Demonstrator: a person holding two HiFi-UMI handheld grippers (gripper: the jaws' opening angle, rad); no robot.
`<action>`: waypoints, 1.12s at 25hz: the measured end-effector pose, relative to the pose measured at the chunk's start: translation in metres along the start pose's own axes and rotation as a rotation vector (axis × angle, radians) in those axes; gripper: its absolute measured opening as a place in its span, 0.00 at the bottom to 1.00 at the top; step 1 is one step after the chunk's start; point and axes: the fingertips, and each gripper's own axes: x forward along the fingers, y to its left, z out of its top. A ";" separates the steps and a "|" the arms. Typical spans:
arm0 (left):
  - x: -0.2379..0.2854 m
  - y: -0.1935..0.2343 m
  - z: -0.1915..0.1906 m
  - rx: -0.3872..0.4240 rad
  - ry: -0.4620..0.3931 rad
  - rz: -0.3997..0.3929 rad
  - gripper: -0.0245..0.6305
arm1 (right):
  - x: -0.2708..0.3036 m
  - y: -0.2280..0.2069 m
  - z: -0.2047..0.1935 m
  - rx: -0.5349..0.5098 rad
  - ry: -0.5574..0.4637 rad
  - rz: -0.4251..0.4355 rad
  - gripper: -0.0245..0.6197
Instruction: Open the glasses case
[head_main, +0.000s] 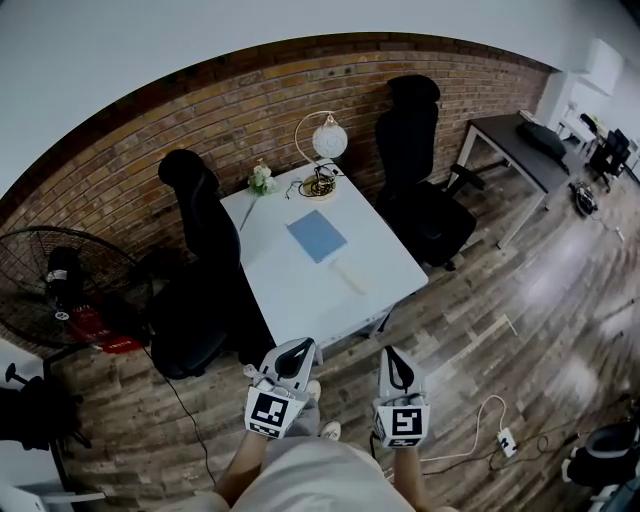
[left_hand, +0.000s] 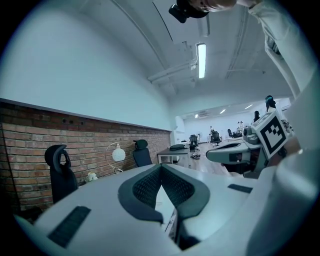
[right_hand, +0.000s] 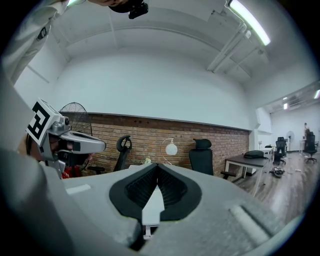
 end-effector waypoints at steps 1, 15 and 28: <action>0.002 0.001 0.001 0.001 -0.003 -0.002 0.04 | 0.001 -0.001 0.000 -0.002 0.001 -0.001 0.05; 0.045 0.030 -0.002 -0.020 -0.016 -0.056 0.04 | 0.046 -0.009 0.000 -0.010 0.026 -0.039 0.05; 0.099 0.082 -0.002 -0.023 -0.035 -0.108 0.04 | 0.112 -0.019 0.005 -0.016 0.051 -0.087 0.05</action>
